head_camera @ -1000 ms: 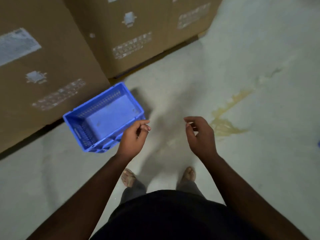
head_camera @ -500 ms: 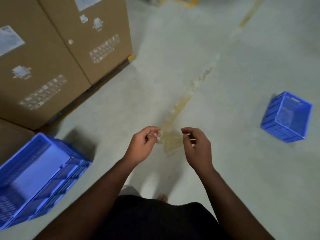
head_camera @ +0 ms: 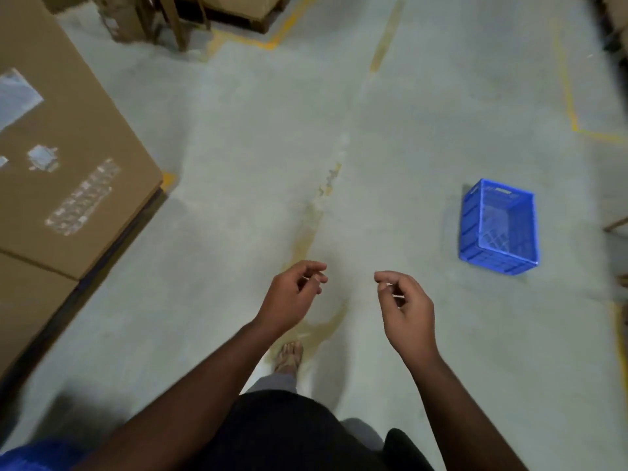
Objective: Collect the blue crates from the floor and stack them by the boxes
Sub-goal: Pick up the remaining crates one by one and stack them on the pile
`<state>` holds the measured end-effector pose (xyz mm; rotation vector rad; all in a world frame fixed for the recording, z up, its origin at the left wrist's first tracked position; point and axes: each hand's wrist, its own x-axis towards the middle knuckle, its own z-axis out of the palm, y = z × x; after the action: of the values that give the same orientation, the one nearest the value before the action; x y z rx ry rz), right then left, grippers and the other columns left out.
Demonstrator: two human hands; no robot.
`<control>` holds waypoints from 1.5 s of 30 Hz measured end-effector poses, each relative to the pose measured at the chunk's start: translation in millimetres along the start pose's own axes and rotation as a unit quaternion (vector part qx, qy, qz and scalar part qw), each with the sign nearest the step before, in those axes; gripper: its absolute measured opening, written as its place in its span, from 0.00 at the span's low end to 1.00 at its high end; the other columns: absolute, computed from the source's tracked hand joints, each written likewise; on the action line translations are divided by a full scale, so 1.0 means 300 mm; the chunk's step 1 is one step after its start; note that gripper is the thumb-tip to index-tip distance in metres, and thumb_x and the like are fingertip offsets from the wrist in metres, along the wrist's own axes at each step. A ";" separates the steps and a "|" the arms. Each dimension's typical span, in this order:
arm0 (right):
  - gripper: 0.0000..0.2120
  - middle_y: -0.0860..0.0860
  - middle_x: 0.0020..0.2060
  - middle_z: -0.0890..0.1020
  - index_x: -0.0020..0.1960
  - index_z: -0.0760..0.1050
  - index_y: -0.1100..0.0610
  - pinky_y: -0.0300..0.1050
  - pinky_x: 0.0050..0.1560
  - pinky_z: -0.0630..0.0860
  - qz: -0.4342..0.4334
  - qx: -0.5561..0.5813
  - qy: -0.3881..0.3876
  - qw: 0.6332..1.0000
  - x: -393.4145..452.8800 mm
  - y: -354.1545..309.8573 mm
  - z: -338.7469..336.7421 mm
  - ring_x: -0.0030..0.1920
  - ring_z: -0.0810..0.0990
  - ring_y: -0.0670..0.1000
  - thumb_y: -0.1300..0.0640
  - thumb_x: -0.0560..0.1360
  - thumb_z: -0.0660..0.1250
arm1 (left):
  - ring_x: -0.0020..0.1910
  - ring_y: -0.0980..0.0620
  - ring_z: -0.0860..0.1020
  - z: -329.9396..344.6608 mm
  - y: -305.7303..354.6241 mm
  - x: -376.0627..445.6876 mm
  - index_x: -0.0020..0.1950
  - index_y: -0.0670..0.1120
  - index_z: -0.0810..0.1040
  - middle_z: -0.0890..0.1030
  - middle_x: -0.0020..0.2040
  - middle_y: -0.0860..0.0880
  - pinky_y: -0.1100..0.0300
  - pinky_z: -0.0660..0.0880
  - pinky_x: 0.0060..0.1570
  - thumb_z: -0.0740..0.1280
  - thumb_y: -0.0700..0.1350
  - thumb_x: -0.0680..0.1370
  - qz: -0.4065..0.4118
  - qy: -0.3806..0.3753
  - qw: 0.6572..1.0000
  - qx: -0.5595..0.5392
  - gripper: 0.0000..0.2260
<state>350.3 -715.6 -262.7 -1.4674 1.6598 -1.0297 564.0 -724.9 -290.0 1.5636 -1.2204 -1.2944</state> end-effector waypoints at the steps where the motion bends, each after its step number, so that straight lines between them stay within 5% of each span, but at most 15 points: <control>1: 0.10 0.43 0.51 0.84 0.52 0.82 0.48 0.32 0.44 0.74 0.016 0.006 0.021 1.000 0.058 0.011 -0.029 0.45 0.82 0.46 0.61 0.81 0.65 | 0.44 0.54 0.85 0.032 0.036 0.069 0.59 0.52 0.81 0.86 0.48 0.54 0.60 0.79 0.48 0.64 0.42 0.82 0.006 -0.022 1.000 0.010 0.10; 12: 0.11 0.45 0.50 0.85 0.52 0.83 0.49 0.32 0.45 0.75 0.131 0.079 0.207 0.966 0.631 0.326 -0.470 0.45 0.81 0.44 0.63 0.79 0.67 | 0.44 0.52 0.85 0.673 0.379 0.788 0.57 0.52 0.82 0.86 0.48 0.49 0.56 0.79 0.49 0.67 0.44 0.80 0.050 -0.176 0.979 0.090 0.08; 17: 0.11 0.45 0.48 0.85 0.51 0.83 0.49 0.32 0.44 0.75 0.148 0.095 0.231 0.957 0.957 0.555 -0.733 0.44 0.81 0.43 0.64 0.79 0.67 | 0.43 0.52 0.85 1.067 0.509 1.087 0.60 0.48 0.81 0.86 0.49 0.50 0.66 0.78 0.46 0.67 0.41 0.81 0.063 -0.190 0.976 0.091 0.09; 24: 0.10 0.44 0.46 0.86 0.51 0.83 0.50 0.30 0.43 0.74 0.185 0.098 0.245 0.947 1.415 0.684 -1.070 0.43 0.81 0.42 0.63 0.79 0.67 | 0.44 0.45 0.85 1.485 0.721 1.446 0.60 0.46 0.81 0.86 0.49 0.46 0.57 0.80 0.50 0.66 0.38 0.81 0.050 -0.234 0.966 0.094 0.10; 30: 0.10 0.42 0.49 0.85 0.54 0.81 0.51 0.28 0.43 0.73 0.215 0.100 0.298 0.924 1.801 0.834 -1.185 0.44 0.81 0.41 0.63 0.79 0.67 | 0.40 0.52 0.84 1.750 0.821 1.889 0.61 0.44 0.80 0.85 0.49 0.47 0.63 0.78 0.47 0.65 0.37 0.81 0.070 -0.286 0.949 0.114 0.10; 34: 0.11 0.45 0.53 0.84 0.58 0.79 0.53 0.26 0.45 0.72 0.273 0.109 0.375 0.880 2.065 0.946 -1.208 0.47 0.81 0.38 0.64 0.78 0.67 | 0.41 0.51 0.83 1.843 0.825 2.248 0.59 0.45 0.81 0.85 0.48 0.47 0.57 0.78 0.49 0.63 0.33 0.80 0.051 -0.326 0.936 0.125 0.12; 37: 0.10 0.46 0.52 0.84 0.57 0.79 0.56 0.26 0.43 0.72 0.322 0.136 0.413 0.841 2.266 1.001 -1.218 0.42 0.80 0.35 0.65 0.78 0.67 | 0.44 0.52 0.83 1.915 0.866 2.521 0.58 0.48 0.81 0.86 0.48 0.51 0.56 0.79 0.52 0.65 0.35 0.80 0.043 -0.382 0.905 0.183 0.12; 41: 0.11 0.42 0.51 0.85 0.57 0.80 0.51 0.51 0.54 0.80 0.386 0.187 0.440 0.789 2.453 1.073 -1.260 0.48 0.83 0.50 0.63 0.78 0.68 | 0.46 0.58 0.82 2.118 1.005 2.741 0.58 0.50 0.82 0.87 0.48 0.53 0.67 0.74 0.51 0.68 0.40 0.80 0.064 -0.500 0.830 0.239 0.09; 45: 0.11 0.35 0.45 0.84 0.50 0.79 0.40 0.52 0.55 0.80 0.415 0.206 0.485 0.742 2.538 1.141 -1.322 0.50 0.85 0.54 0.58 0.78 0.70 | 0.48 0.49 0.83 2.390 1.093 2.890 0.54 0.56 0.82 0.87 0.49 0.52 0.60 0.76 0.53 0.69 0.43 0.79 0.068 -0.548 0.790 0.267 0.09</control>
<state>-252.1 -1406.5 -380.9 0.2984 2.1857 -1.5363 -176.3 -1631.2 -351.0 0.9146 -2.5411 -1.9446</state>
